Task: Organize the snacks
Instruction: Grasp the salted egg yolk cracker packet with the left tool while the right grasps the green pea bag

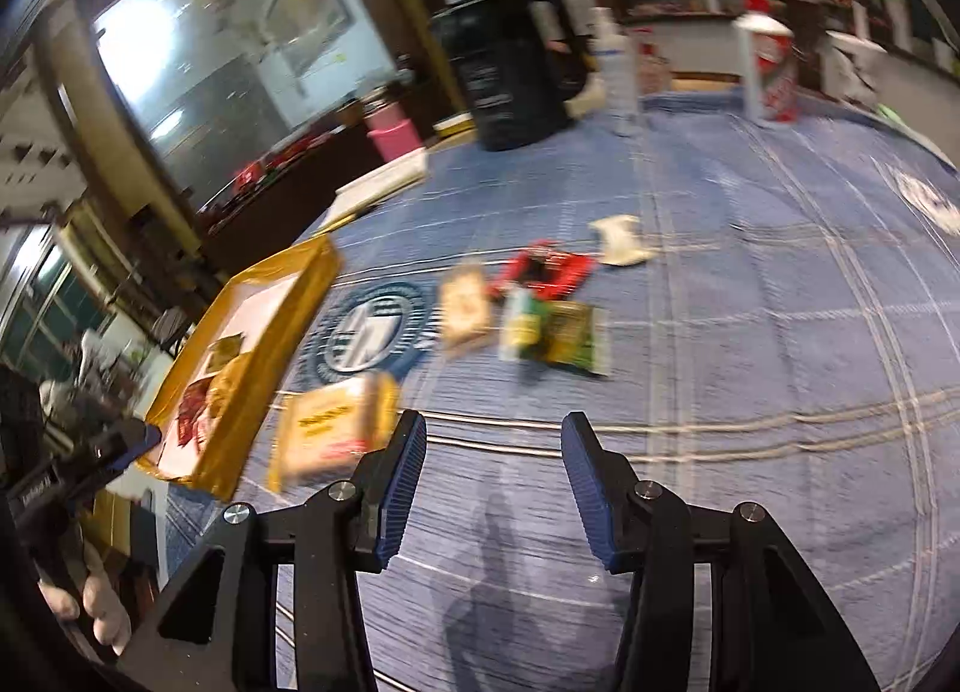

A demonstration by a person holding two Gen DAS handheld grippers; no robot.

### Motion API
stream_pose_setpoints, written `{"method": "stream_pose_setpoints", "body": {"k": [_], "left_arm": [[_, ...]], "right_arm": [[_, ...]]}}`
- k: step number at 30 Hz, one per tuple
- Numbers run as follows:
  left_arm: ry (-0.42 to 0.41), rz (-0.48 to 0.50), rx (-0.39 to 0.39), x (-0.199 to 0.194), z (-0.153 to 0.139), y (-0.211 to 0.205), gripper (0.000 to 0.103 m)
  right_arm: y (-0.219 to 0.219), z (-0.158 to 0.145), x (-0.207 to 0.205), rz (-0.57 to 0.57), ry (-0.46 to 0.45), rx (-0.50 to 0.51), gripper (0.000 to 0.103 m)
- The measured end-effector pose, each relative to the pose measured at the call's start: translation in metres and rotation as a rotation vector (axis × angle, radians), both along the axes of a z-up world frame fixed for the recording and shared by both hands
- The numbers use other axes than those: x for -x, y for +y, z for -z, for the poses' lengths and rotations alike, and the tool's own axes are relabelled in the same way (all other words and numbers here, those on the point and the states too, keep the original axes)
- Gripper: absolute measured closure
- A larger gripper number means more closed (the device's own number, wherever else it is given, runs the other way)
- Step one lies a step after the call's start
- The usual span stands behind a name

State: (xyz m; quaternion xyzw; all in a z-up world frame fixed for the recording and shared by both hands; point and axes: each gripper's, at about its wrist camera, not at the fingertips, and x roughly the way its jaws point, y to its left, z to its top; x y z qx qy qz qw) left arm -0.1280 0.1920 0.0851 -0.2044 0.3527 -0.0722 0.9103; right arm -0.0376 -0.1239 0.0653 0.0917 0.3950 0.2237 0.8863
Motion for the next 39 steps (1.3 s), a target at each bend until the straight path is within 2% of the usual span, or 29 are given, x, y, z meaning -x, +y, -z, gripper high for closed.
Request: {"method": "stream_pose_setpoints", "body": {"k": [4,9,13,16,20,21,22,24,31,34,35,39], "left_arm": [[0.012,0.048,-0.032,0.000,-0.002,-0.030,0.045],[0.028,0.079,-0.079,-0.002,-0.002,-0.051,0.045],[0.048,0.077,-0.114,-0.006,0.003,-0.053,0.045],[0.060,0.062,-0.143,-0.014,0.003,-0.049,0.045],[0.070,0.049,-0.175,-0.035,0.000,-0.042,0.044],[0.078,0.051,-0.175,-0.043,0.000,-0.040,0.041],[0.084,0.055,-0.173,-0.051,0.001,-0.040,0.039],[0.099,0.067,-0.184,-0.068,0.003,-0.041,0.039],[0.179,0.142,-0.272,-0.127,0.027,-0.055,0.039],[0.273,0.162,-0.296,-0.146,0.046,-0.060,0.039],[0.309,0.180,-0.276,-0.149,0.053,-0.061,0.039],[0.339,0.244,-0.137,-0.138,0.052,-0.062,0.037]], "right_arm": [[-0.007,0.001,-0.018,0.001,0.002,-0.015,0.053],[0.005,0.008,-0.068,0.040,0.022,-0.027,0.052],[0.032,0.013,-0.096,0.026,-0.003,0.084,0.040],[0.048,0.027,-0.109,0.007,0.018,0.155,0.038],[0.058,0.045,-0.106,-0.017,0.028,0.177,0.039],[0.060,0.046,-0.104,-0.022,0.020,0.192,0.044],[0.062,0.047,-0.102,-0.021,0.008,0.207,0.058],[0.064,0.047,-0.099,-0.026,-0.005,0.210,0.066],[0.052,0.046,-0.098,-0.029,0.006,0.124,0.067],[0.046,0.047,-0.100,-0.030,0.020,0.085,0.066],[0.044,0.047,-0.100,-0.030,0.023,0.073,0.066],[0.039,0.047,-0.102,-0.029,0.034,0.043,0.066]]}}
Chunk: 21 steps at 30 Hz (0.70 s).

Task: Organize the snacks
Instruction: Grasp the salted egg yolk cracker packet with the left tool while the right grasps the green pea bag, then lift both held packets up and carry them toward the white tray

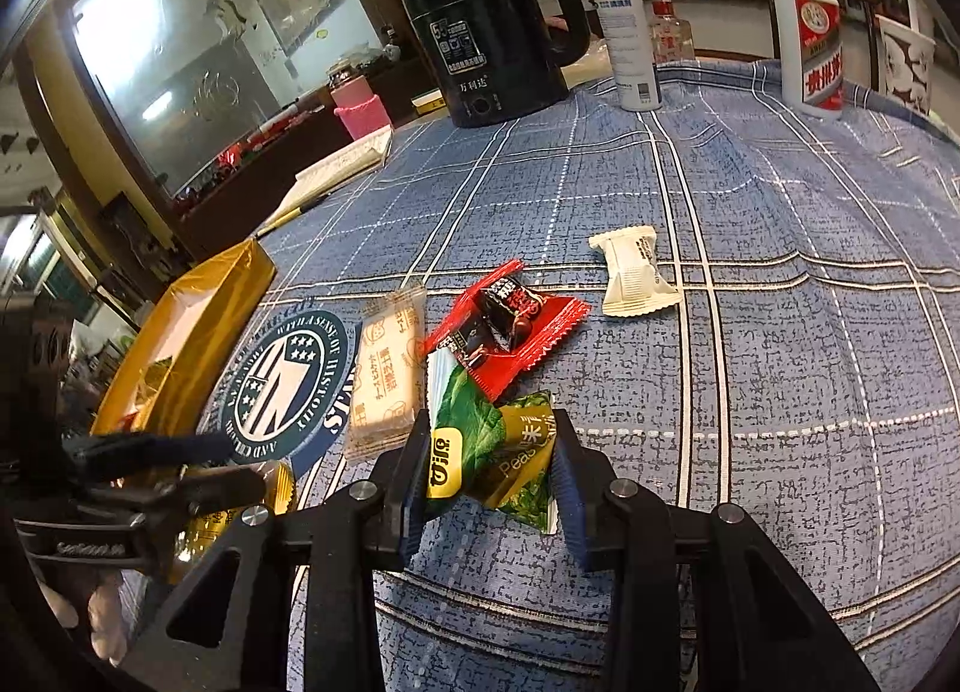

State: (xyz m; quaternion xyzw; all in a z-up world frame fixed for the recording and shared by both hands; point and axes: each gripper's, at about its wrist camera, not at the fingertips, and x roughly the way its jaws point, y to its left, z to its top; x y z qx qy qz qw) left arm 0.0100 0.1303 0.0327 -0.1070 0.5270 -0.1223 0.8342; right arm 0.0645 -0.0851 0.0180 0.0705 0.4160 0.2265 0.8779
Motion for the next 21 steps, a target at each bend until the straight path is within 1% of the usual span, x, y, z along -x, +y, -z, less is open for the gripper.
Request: {"method": "stream_pose_setpoints", "body": {"k": [1,2,4,5,8,9,11,12,14,17,18,19,21], "left_arm": [[0.015,0.019,0.054,0.006,0.001,-0.002,0.037],[0.024,0.043,0.084,0.013,0.001,-0.006,0.037],[0.021,0.090,0.097,0.027,0.002,-0.015,0.037],[0.012,0.105,0.091,0.033,0.001,-0.018,0.037],[-0.050,0.131,-0.002,0.049,-0.002,-0.033,0.035],[-0.063,0.130,-0.025,0.052,-0.001,-0.036,0.035],[-0.093,0.122,-0.057,0.056,0.001,-0.044,0.032],[-0.107,0.122,-0.088,0.058,0.002,-0.049,0.031],[-0.134,0.127,-0.165,0.060,0.004,-0.062,0.027],[-0.165,0.140,-0.309,0.062,0.010,-0.082,0.023],[-0.181,0.132,-0.313,0.062,0.009,-0.082,0.027],[-0.174,0.117,-0.290,0.062,0.008,-0.080,0.034],[-0.170,0.077,-0.266,0.062,0.005,-0.072,0.034]], "right_arm": [[-0.001,0.000,0.000,0.000,0.003,-0.006,0.066],[-0.002,0.000,0.001,0.000,0.003,-0.008,0.066],[-0.002,0.000,0.002,-0.001,0.003,-0.010,0.066],[-0.001,0.000,0.002,-0.001,0.002,-0.008,0.066],[0.000,0.000,0.001,0.000,0.000,-0.008,0.066],[-0.001,0.000,0.002,0.001,0.001,-0.010,0.066],[-0.002,0.000,0.002,0.004,0.003,-0.016,0.066],[-0.003,0.000,0.001,0.006,0.005,-0.020,0.066],[-0.005,0.000,0.001,0.010,0.008,-0.029,0.066],[-0.006,0.000,0.002,0.015,0.006,-0.034,0.066],[-0.005,0.001,0.002,0.017,0.003,-0.032,0.066],[-0.005,0.001,0.003,0.019,0.000,-0.029,0.066],[-0.004,0.001,0.003,0.021,-0.007,-0.022,0.066]]}}
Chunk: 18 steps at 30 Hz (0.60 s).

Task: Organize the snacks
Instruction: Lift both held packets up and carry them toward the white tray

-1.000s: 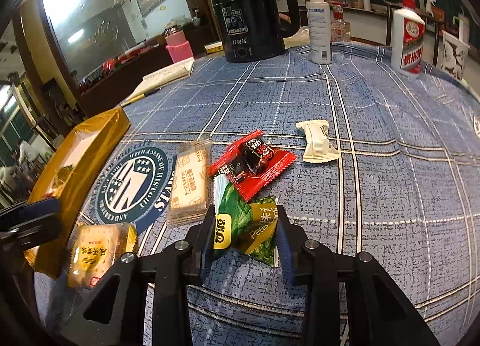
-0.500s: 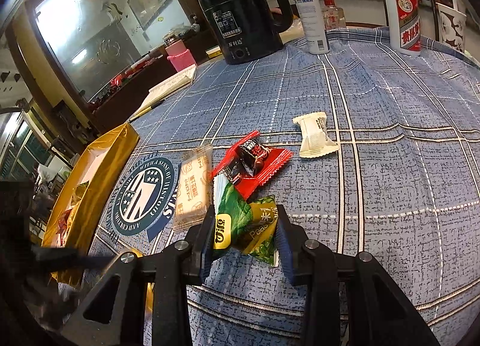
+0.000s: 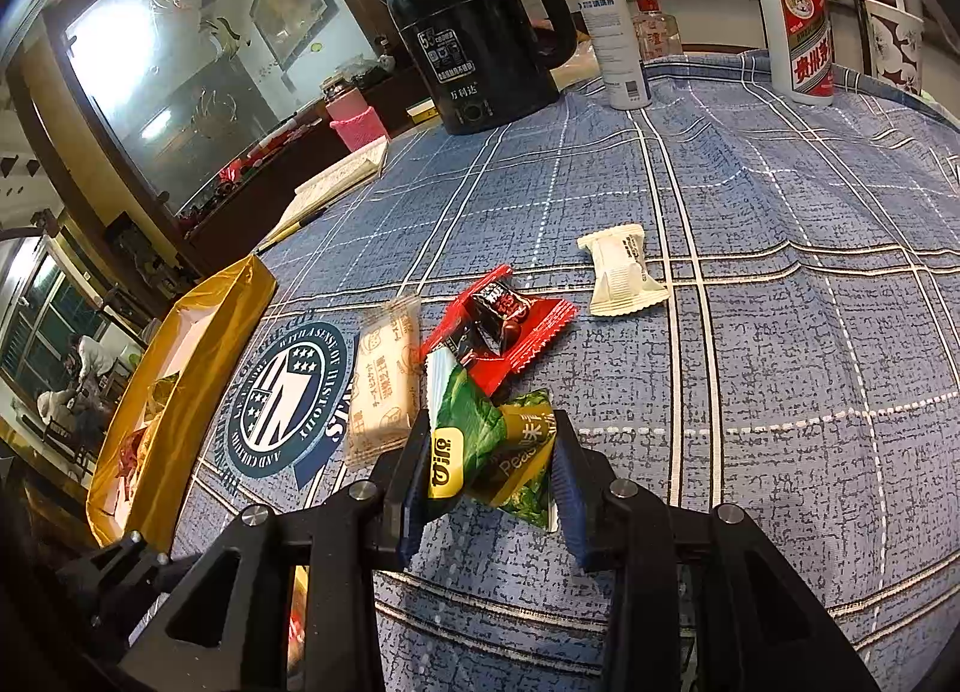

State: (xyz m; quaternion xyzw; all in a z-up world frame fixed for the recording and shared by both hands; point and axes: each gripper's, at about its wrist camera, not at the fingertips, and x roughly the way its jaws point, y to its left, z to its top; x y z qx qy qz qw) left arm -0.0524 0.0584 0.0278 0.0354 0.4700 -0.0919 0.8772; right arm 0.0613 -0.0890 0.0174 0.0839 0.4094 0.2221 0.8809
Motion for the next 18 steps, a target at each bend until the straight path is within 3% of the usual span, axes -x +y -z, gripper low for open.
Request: {"method": "stream_pose_setpoints", "body": {"k": [8,13,18], "left_arm": [[-0.095,-0.153,0.166,0.018,-0.032,0.038,0.034],[-0.228,-0.197,0.191,0.053,-0.067,0.061,0.034],[-0.355,-0.174,0.207,0.096,-0.109,0.082,0.034]], "right_arm": [[-0.011,0.001,-0.005,0.044,0.009,-0.059,0.066],[-0.014,-0.001,-0.003,0.055,0.023,-0.052,0.067],[-0.030,-0.031,0.035,0.046,-0.043,-0.002,0.067]]}}
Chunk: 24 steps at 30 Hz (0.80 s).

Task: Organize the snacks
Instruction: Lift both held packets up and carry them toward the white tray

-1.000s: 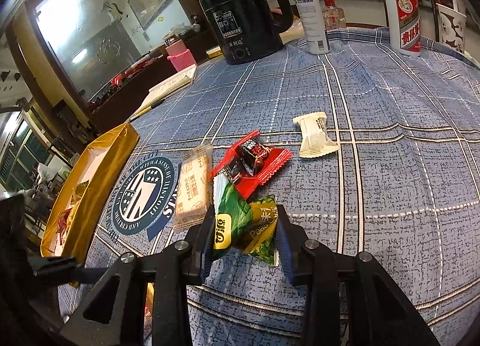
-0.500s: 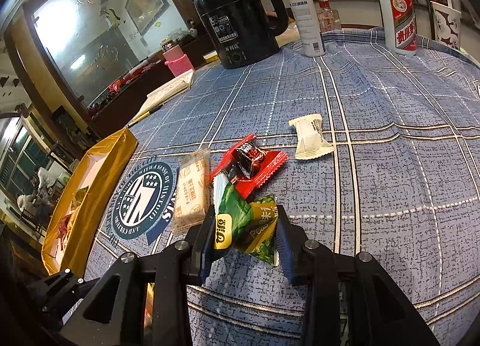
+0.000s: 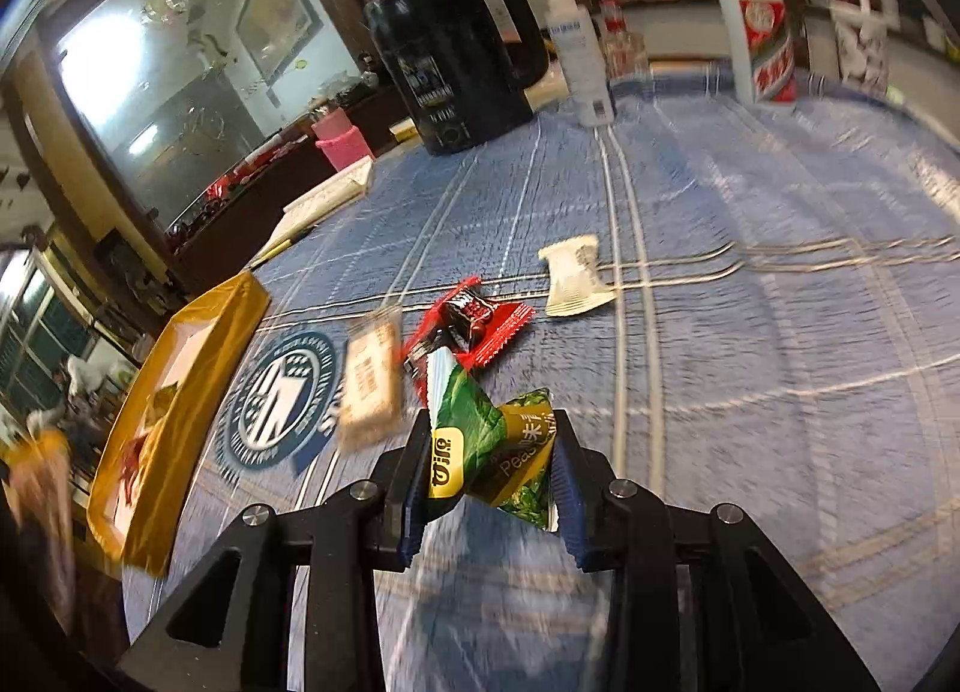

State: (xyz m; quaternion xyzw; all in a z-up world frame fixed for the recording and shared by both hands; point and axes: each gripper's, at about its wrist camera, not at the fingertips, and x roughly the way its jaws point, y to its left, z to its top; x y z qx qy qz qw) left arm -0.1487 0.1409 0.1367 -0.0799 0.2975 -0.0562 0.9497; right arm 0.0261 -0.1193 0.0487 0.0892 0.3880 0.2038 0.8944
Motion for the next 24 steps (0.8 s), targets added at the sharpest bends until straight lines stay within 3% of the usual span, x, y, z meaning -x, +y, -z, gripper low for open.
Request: {"method": "stream_pose_setpoints", "body": {"k": [5,8,14,20,24], "left_arm": [[-0.093,0.063,0.021,0.039,-0.048,0.023,0.034],[-0.156,0.077,0.005,0.061,-0.082,0.035,0.034],[-0.274,0.122,0.063,0.103,-0.162,0.068,0.034],[-0.362,0.068,0.034,0.106,-0.230,0.090,0.034],[-0.376,0.017,0.072,0.092,-0.255,0.107,0.034]], "right_arm": [[-0.032,-0.065,0.050,0.023,-0.097,-0.057,0.067],[-0.051,-0.120,0.078,0.053,-0.181,-0.109,0.067],[-0.069,-0.218,0.125,0.061,-0.317,-0.170,0.067],[-0.065,-0.292,0.153,0.045,-0.409,-0.156,0.067],[-0.061,-0.339,0.166,0.053,-0.471,-0.181,0.067]]}}
